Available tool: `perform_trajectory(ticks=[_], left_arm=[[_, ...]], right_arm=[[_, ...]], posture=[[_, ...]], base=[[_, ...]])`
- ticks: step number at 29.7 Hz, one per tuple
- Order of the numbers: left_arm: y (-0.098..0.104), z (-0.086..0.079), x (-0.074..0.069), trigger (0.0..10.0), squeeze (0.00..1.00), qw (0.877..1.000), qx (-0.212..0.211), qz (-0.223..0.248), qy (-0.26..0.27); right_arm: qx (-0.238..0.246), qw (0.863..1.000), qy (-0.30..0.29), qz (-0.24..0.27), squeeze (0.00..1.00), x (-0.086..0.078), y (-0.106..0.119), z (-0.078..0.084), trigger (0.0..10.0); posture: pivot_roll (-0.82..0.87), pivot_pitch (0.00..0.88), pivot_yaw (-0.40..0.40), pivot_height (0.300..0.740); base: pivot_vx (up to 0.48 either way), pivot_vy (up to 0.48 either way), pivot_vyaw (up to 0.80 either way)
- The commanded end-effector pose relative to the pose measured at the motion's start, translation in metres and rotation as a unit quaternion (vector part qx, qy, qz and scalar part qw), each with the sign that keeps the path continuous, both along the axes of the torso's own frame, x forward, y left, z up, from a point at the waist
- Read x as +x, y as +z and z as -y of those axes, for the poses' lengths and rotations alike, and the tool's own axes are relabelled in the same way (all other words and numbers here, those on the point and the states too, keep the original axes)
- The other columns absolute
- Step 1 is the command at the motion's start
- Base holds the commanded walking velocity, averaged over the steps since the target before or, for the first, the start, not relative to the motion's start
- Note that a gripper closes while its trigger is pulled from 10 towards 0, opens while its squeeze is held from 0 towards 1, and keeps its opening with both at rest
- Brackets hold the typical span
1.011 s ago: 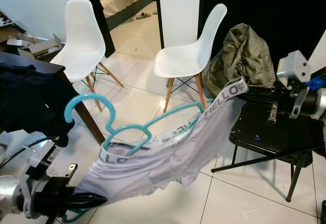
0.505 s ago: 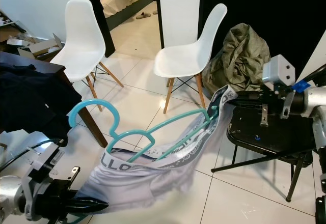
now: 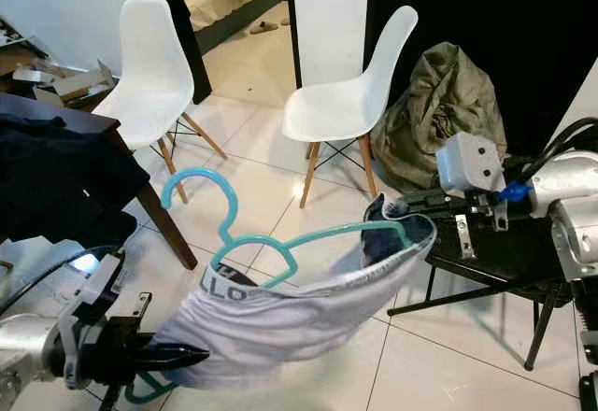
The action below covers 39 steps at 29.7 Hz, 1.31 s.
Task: Hang hanger
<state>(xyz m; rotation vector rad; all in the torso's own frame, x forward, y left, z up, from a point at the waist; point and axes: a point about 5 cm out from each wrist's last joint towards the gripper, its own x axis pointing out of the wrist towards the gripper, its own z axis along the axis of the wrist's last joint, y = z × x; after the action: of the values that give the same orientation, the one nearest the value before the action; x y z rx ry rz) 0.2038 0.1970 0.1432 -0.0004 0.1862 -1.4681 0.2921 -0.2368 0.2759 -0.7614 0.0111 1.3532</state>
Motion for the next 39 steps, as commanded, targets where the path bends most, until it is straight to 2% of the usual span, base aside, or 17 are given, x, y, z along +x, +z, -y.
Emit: perform_trajectory(ticks=[1, 4, 9, 11, 14, 23, 27, 36, 39], left_arm=[[-0.001, 0.0, 0.001, 8.7, 0.0, 1.0, 0.0, 0.004, 0.002], [-0.001, 0.001, 0.002, 8.4, 0.0, 1.0, 0.003, 0.008, 0.005], [-0.001, 0.002, 0.003, 8.4, 0.0, 1.0, 0.008, 0.014, 0.007], [-0.001, 0.001, 0.003, 8.4, 0.0, 1.0, 0.016, 0.018, 0.008], [-0.002, -0.004, 0.003, 8.5, 0.0, 0.999, 0.03, 0.022, 0.017], [-0.002, -0.012, 0.003, 8.4, 0.0, 0.998, 0.04, 0.024, 0.029], [-0.003, -0.013, 0.004, 8.4, 0.0, 0.998, 0.046, 0.024, 0.033], [-0.004, -0.014, 0.005, 8.4, 0.0, 0.998, 0.052, 0.028, 0.033], [-0.004, -0.014, 0.006, 8.3, 0.0, 0.998, 0.051, 0.03, 0.034]], right_arm=[[-0.021, 1.0, 0.016, 0.001, 0.0, -0.003, -0.001, -0.004, 0.0], [-0.027, 0.999, 0.027, 0.0, 0.0, -0.006, 0.0, -0.01, 0.0], [-0.041, 0.999, 0.015, 0.004, 0.0, -0.004, 0.0, -0.008, 0.0], [-0.064, 0.998, -0.019, 0.011, 0.0, 0.001, -0.001, 0.003, 0.0], [-0.065, 0.997, -0.048, 0.014, 0.0, 0.003, 0.004, 0.016, 0.0], [-0.056, 0.995, -0.079, 0.027, 0.0, 0.0, 0.016, 0.031, 0.0], [-0.033, 0.997, -0.06, 0.034, 0.0, -0.004, 0.026, 0.026, 0.0], [-0.035, 0.998, -0.049, 0.035, 0.0, -0.009, 0.03, 0.025, 0.0], [-0.023, 0.999, -0.019, 0.031, 0.0, -0.012, 0.028, 0.011, 0.0]], posture=[[0.0, 0.101, 0.04, 0.74], [0.0, 0.1, 0.041, 0.74], [0.0, 0.101, 0.039, 0.74], [0.0, 0.102, 0.037, 0.74], [0.01, 0.103, 0.034, 0.74], [0.01, 0.105, 0.04, 0.74], [0.01, 0.104, 0.041, 0.74], [0.0, 0.1, 0.045, 0.74], [0.0, 0.095, 0.047, 0.74]], base=[[0.0, 0.0, 0.0], [0.0, 0.0, 0.0], [0.0, 0.0, 0.0], [0.0, 0.0, 0.0], [0.0, 0.0, 0.0], [0.0, 0.0, 0.0], [0.0, 0.0, 0.0], [0.0, 0.0, 0.0], [0.0, 0.0, 0.0]])
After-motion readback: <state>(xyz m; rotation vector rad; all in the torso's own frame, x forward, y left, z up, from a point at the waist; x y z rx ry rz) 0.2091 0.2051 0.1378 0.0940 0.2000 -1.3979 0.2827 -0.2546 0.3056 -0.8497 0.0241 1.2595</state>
